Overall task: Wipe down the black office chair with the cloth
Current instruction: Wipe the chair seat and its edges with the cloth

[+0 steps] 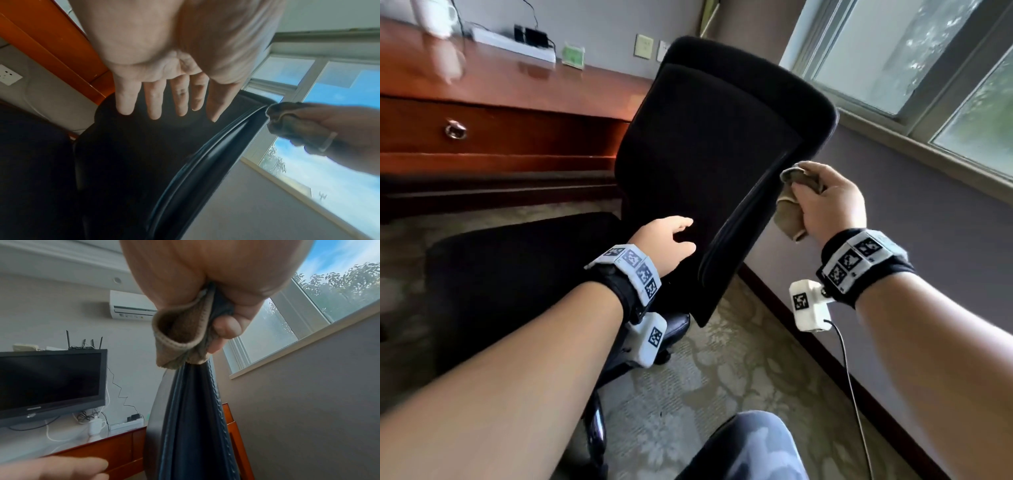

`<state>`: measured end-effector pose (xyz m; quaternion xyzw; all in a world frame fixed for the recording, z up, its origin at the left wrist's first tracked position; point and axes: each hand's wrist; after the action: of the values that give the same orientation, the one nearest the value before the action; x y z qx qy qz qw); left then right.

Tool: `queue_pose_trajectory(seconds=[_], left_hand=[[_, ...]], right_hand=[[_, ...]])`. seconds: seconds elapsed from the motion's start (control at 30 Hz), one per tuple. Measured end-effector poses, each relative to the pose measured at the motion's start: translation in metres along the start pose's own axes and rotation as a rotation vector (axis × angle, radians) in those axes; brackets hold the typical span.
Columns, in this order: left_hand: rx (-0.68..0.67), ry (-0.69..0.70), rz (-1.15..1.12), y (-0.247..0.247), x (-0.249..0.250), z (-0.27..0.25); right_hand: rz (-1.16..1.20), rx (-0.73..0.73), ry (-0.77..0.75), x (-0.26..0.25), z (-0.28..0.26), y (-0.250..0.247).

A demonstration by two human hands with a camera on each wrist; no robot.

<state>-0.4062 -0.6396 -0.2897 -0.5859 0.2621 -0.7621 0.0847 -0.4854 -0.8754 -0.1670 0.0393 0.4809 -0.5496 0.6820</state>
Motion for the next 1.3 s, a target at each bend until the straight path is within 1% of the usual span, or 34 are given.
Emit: queue_pose_trajectory(seconds=[0.1, 0.2, 0.33, 0.43, 0.63, 0.73, 0.87, 1.1, 1.3], left_hand=[[-0.077, -0.024, 0.1, 0.013, -0.023, 0.015], [-0.07, -0.054, 0.134, 0.028, -0.048, 0.031], [-0.089, -0.104, 0.178, 0.053, -0.074, 0.044], [-0.1, -0.138, 0.208, 0.066, -0.095, 0.046], [-0.14, -0.188, 0.249, 0.072, -0.125, 0.042], [-0.222, -0.214, 0.333, 0.075, -0.139, 0.042], [-0.323, -0.287, 0.39, 0.077, -0.153, 0.04], [-0.356, -0.369, 0.391, 0.083, -0.169, 0.036], [-0.423, -0.408, 0.502, 0.091, -0.168, 0.036]], right_hand=[[-0.055, 0.017, -0.022, 0.001, 0.01, 0.01], [-0.045, 0.084, -0.041, 0.001, 0.021, 0.018], [-0.043, 0.119, -0.064, 0.002, 0.03, 0.03], [-0.078, 0.129, -0.104, 0.005, 0.031, 0.04], [-0.122, 0.106, -0.101, 0.019, 0.026, 0.056], [-0.118, 0.118, -0.096, 0.02, 0.023, 0.06], [-0.097, 0.137, -0.099, 0.02, 0.025, 0.063], [-0.114, 0.144, -0.108, 0.018, 0.033, 0.063], [-0.134, 0.14, -0.137, 0.024, 0.036, 0.068]])
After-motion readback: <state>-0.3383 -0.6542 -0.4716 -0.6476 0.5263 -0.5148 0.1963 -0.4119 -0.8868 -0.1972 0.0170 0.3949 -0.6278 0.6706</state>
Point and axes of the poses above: each hand's wrist, its own z-axis towards the middle knuckle, its own y-axis out of the palm, x = y × z, and after that the axes turned 7 degrees about x, right-handed
